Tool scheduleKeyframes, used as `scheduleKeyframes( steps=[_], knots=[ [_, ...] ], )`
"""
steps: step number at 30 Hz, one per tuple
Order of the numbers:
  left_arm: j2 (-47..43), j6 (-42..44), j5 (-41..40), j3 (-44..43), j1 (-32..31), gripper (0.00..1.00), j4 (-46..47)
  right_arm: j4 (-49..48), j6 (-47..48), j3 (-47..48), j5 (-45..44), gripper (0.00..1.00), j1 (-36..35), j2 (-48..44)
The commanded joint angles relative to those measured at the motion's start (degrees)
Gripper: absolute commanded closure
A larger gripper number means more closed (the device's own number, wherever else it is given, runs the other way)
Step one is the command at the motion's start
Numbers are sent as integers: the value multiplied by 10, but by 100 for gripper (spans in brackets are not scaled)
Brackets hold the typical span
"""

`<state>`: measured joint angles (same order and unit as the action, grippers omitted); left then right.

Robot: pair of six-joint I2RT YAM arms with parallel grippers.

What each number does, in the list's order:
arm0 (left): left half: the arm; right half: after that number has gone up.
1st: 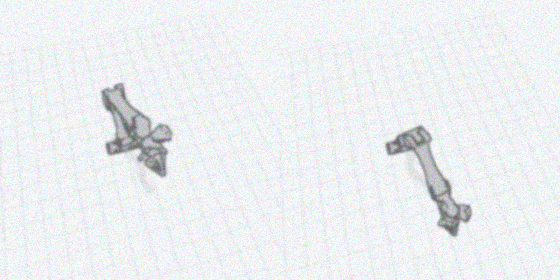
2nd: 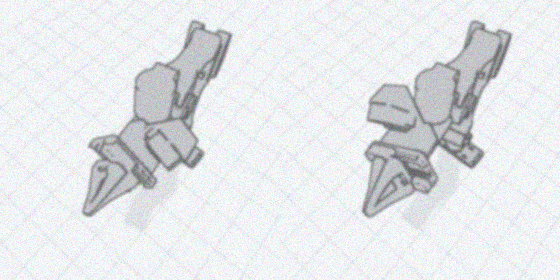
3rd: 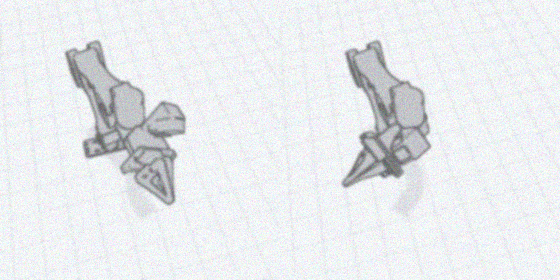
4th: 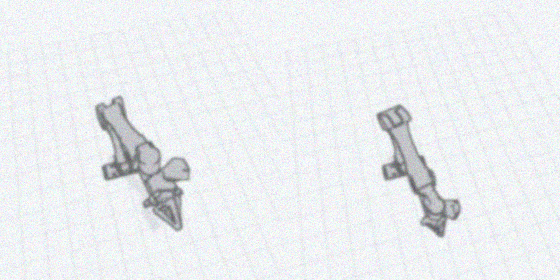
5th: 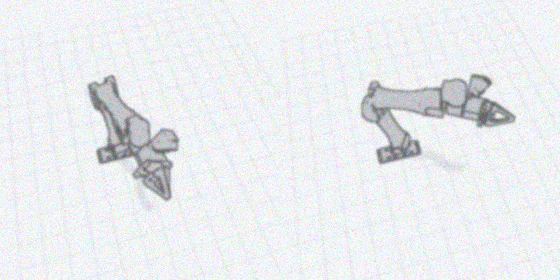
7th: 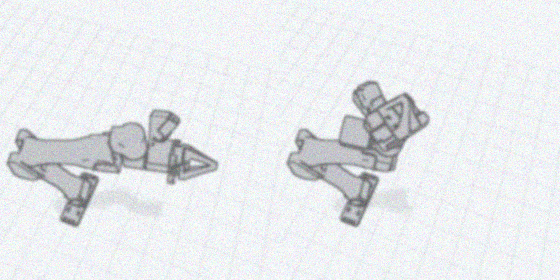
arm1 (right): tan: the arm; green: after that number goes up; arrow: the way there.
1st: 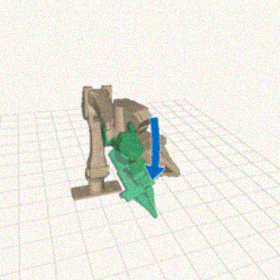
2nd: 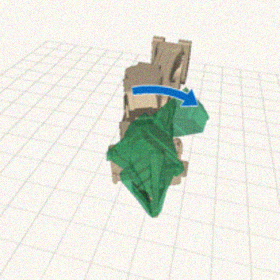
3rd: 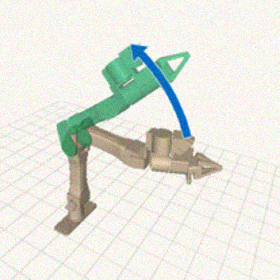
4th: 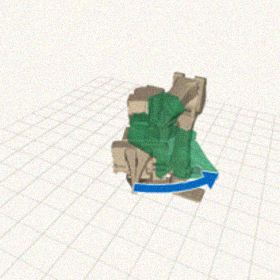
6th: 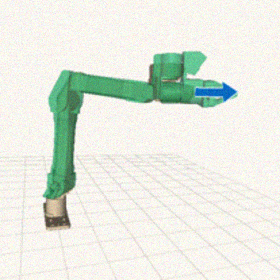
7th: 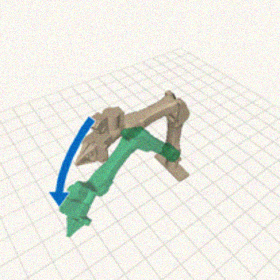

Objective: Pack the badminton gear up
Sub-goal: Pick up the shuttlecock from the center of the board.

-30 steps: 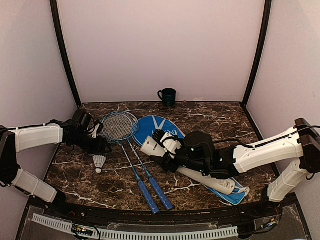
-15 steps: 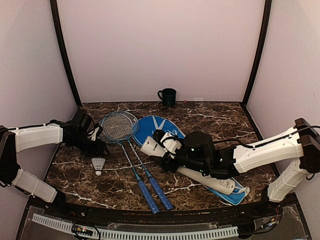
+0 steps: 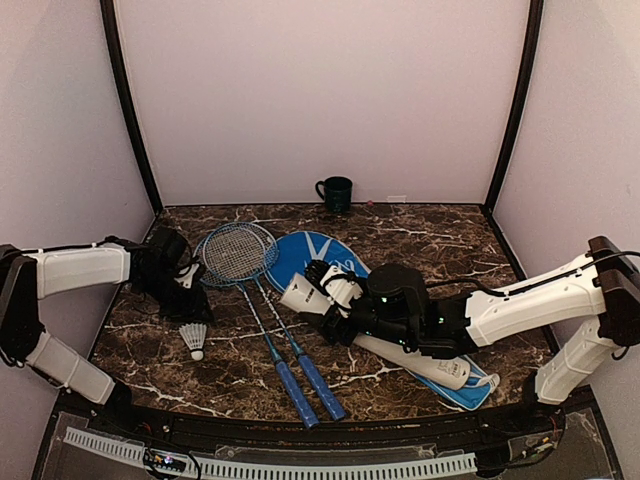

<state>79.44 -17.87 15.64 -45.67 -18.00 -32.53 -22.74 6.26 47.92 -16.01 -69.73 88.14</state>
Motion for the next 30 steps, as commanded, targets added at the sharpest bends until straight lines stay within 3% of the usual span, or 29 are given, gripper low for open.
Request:
scheduleKeyframes(
  steps=[1, 20, 30],
  knots=[
    [16, -9, 7, -20, 1, 65, -40, -24, -19, 4, 2, 28, 3, 5],
    [13, -18, 16, -10, 2, 73, -98, -35, -20, 0, 4, 28, 5, 5],
    [5, -15, 31, 2, 1, 94, -105, -35, -17, 4, 5, 28, 5, 9]
  ],
)
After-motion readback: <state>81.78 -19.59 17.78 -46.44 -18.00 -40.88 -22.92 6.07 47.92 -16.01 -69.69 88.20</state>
